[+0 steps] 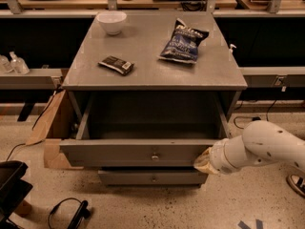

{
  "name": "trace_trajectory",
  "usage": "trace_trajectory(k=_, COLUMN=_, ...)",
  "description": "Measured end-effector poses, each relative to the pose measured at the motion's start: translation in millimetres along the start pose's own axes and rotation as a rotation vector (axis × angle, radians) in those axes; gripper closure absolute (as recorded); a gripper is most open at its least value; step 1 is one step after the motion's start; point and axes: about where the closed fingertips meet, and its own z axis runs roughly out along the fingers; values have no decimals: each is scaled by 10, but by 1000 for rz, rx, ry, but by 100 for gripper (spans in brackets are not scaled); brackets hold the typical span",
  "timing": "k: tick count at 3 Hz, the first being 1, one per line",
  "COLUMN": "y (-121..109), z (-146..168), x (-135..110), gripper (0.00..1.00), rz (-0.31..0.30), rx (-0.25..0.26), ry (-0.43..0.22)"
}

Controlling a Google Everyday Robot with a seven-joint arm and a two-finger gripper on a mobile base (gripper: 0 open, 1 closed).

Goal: Close top drawer

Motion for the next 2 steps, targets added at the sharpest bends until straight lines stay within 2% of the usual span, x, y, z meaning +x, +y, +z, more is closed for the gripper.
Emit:
trace_trajectory(k=1, y=6, z=7, x=-5, gripper=85, rz=-1, rx=-2, ry=0)
trace_trajectory(k=2, y=15, z=16, x=-12, gripper=54, rz=-3, rx=-5, ry=0)
